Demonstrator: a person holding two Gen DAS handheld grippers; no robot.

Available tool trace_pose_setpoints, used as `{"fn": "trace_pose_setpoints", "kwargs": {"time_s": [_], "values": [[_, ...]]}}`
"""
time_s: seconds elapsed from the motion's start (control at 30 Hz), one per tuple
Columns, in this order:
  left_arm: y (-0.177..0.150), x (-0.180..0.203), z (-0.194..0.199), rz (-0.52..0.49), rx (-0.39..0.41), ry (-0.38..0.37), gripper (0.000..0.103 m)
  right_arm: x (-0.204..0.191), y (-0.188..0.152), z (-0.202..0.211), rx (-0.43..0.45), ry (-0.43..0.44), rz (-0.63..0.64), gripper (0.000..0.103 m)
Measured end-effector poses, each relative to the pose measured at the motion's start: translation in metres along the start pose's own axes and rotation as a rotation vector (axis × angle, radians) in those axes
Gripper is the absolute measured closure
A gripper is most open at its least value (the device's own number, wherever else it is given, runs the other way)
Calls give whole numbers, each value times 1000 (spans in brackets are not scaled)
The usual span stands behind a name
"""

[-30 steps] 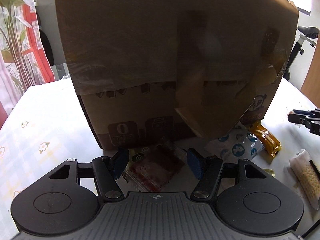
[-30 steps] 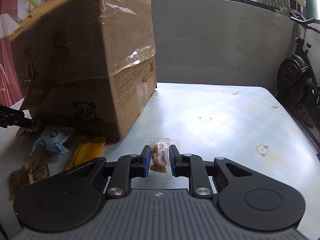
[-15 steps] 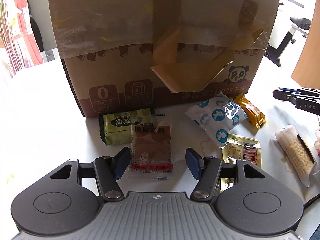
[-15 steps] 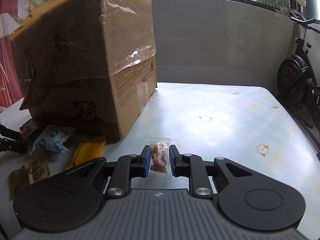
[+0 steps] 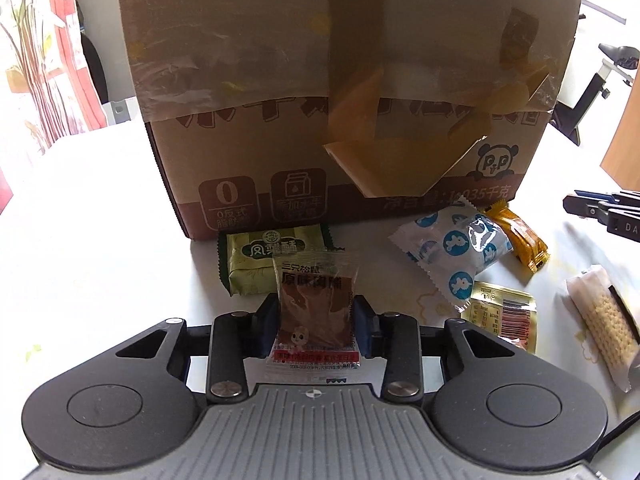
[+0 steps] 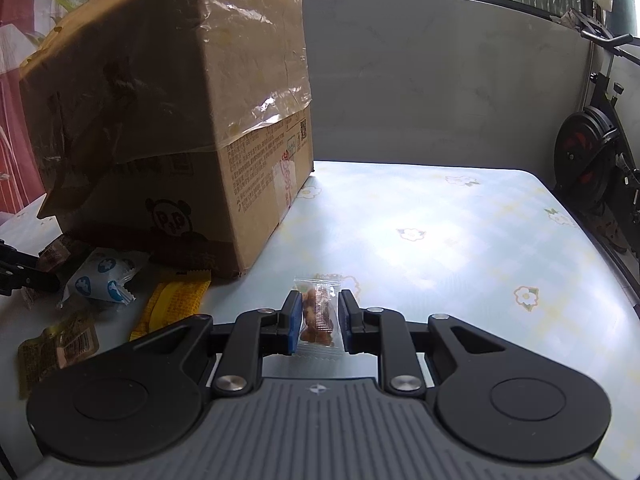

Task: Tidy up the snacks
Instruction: 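Grasp the brown-red meat packet with the left tool while the right tool holds its packet, then carry both small packets over the box and open both tools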

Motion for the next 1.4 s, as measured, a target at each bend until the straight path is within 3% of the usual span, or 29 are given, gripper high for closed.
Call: {"fn": "trace_pose_setpoints", "kwargs": {"time_s": [0.27, 0.5, 0.7, 0.93, 1.03, 1.13, 1.27, 1.37, 1.4], "values": [[7, -7, 41, 26, 83, -15, 63, -3, 1, 6, 9, -29, 9, 82], [38, -15, 86, -17, 227, 16, 62, -30, 19, 56, 94, 46, 52, 82], [81, -20, 129, -68, 376, 9, 62, -50, 75, 93, 218, 108, 52, 82], [155, -21, 155, -140, 511, 22, 62, -91, 164, 107, 360, 260, 79, 82], [187, -21, 147, -128, 512, 8, 62, -109, 192, 85, 345, 277, 93, 82], [211, -20, 126, -101, 479, -18, 62, -124, 207, 49, 267, 246, 91, 82], [227, -15, 87, -159, 414, 52, 58, -129, 208, 7, 159, 181, 37, 82], [230, -16, 66, -135, 345, 13, 51, -128, 201, -11, 86, 134, 17, 80], [230, -17, 65, -126, 344, 7, 47, -127, 200, -12, 84, 118, 18, 74]]}}
Point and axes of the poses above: each gripper's, at about its wrist camera, not at the fingertips, and z roughly against the way its jaws point, x to its right, y to its top, the point moved 8 cm from there along -z, roughly the way its jaws point, and after that the axes turned 5 degrees about -z, right-handed, at the moved point
